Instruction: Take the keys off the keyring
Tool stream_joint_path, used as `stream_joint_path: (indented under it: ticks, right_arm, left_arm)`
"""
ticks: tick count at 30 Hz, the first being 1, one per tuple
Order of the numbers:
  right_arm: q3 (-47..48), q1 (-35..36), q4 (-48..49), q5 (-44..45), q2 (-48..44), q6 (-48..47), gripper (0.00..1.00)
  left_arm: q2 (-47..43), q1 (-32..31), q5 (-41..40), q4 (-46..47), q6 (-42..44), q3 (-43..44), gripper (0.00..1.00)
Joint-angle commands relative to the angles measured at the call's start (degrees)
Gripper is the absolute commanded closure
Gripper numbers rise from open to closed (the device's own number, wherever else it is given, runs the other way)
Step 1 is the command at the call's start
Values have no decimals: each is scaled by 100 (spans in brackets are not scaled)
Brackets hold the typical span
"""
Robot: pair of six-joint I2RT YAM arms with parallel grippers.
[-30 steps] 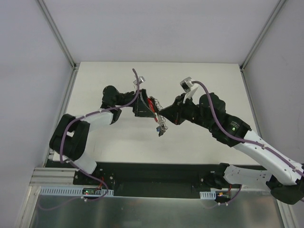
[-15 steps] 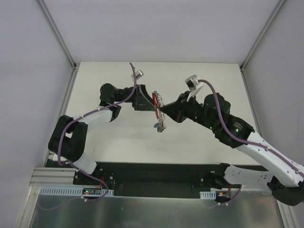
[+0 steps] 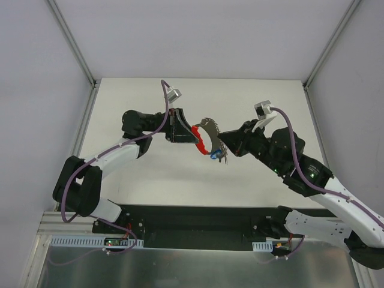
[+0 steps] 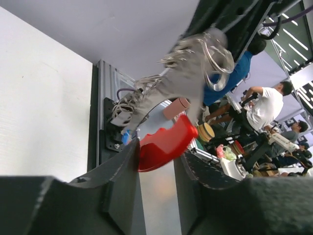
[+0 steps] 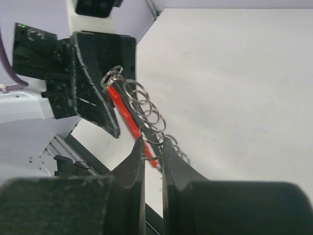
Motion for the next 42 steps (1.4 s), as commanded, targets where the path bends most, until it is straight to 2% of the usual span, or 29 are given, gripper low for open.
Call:
stream_joint_path:
  ticks: [1, 2, 3, 5, 9, 11, 12, 14, 15, 17, 18, 19, 22, 26, 31, 35, 37, 39, 41, 42]
  right_arm:
    - [-265, -36, 81, 424, -335, 244, 99]
    - [-318, -27, 72, 372, -361, 270, 99]
    - [-362, -36, 63, 328, -388, 305, 99]
    - [-494, -36, 46, 275, -414, 341, 99]
    - [-661, -27, -182, 274, -537, 384, 88]
    - [-749, -36, -349, 362, -686, 385, 73]
    - [-758, -36, -550, 467, -739, 385, 68]
    - [-732, -27, -806, 634, -897, 402, 53]
    - [-714, -27, -1042, 704, -941, 394, 49]
    - [-749, -27, -1237, 697, -1117, 359, 40]
    - [-793, -27, -1377, 644, -1178, 332, 39]
    - [-941, -27, -1439, 609, -1240, 323, 37]
    - [-1310, -27, -1536, 433, -1556, 297, 33]
    - [-1513, -27, -1230, 135, -1802, 78, 32]
    - [-1909, -27, 193, -858, -1856, -371, 29]
    - [-1532, -62, -102, -692, -1399, -125, 28]
    - [-1872, -193, 122, -867, -1704, -116, 27]
    - [-2294, -369, 920, -1479, -1951, -73, 23]
    - [-2279, -755, 933, -1789, -1682, -99, 21]
    - [-2209, -905, 907, -2278, -1523, -81, 21]
  left_arm:
    - [-383, -11, -223, 2283, -206, -80, 71]
    - [-383, -11, -250, 2283, -249, -89, 74]
    - [-374, -11, -277, 2283, -276, -89, 86]
    - [-339, -11, -373, 2266, -381, -107, 100]
    - [-304, -2, -400, 1530, -286, -115, 100]
    - [-417, -11, -330, 346, 424, -177, 100]
    - [-601, -11, -460, -894, 1210, -194, 100]
    - [-847, -11, -759, -2061, 2049, -177, 100]
    - [-1084, -11, -934, -3277, 2845, -142, 100]
    - [-1261, -11, -1523, -4434, 3500, 155, 100]
    - [-1357, -11, -1751, -5693, 4208, 331, 100]
    - [-1393, -19, -2415, -6384, 4502, 550, 100]
    - [-1569, -11, -3316, -7626, 5014, 1097, 100]
    - [-1789, -19, -3416, -7964, 5068, 1194, 100]
    - [-1737, -11, -2835, -8631, 5375, 1395, 100]
    - [-1526, -2, -2800, -9484, 5910, 1730, 100]
    - [-1324, 24, -2826, -10020, 6218, 1905, 100]
    - [-1175, 68, -2598, -10441, 6350, 2178, 100]
    - [-1174, 77, -2483, -10575, 6377, 2257, 100]
    - [-1243, 77, -2474, -10575, 6368, 2240, 100]
